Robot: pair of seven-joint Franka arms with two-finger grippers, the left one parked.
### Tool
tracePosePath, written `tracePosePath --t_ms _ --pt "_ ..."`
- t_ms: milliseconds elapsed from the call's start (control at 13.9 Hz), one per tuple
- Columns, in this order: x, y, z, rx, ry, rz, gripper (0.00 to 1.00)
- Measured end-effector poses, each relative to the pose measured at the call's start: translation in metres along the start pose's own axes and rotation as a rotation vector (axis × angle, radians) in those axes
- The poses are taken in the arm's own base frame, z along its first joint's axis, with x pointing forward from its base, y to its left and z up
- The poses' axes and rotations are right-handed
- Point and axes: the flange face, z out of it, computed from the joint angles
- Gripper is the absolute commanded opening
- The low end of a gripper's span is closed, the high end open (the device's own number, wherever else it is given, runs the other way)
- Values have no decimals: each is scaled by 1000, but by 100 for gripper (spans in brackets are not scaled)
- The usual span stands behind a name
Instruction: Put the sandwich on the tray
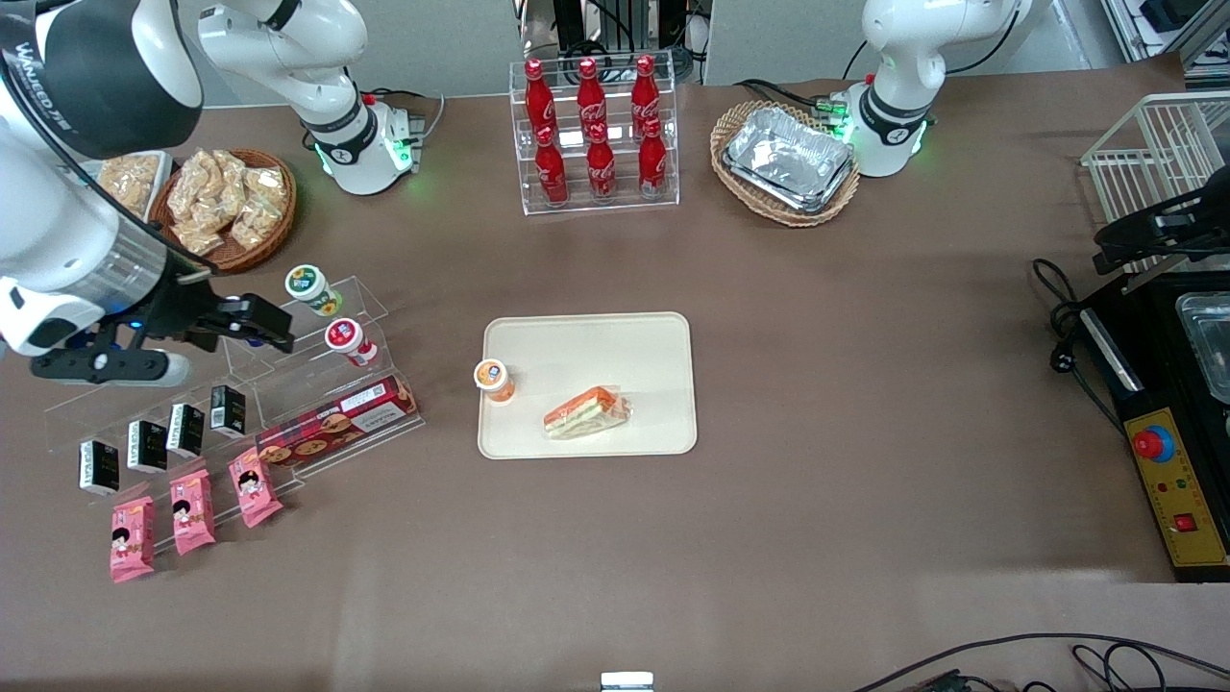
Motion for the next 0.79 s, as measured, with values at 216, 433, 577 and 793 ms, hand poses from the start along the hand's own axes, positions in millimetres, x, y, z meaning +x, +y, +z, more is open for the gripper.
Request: tracePosePath --t_ms 216,433,577,793 --pt "-2 15 -4 -91 9 -27 100" --pt "2 46 -7 -105 7 -54 100" --pt "5 73 -7 -110 -1 -84 100" --pt "8 115 -8 -87 -5 -127 100"
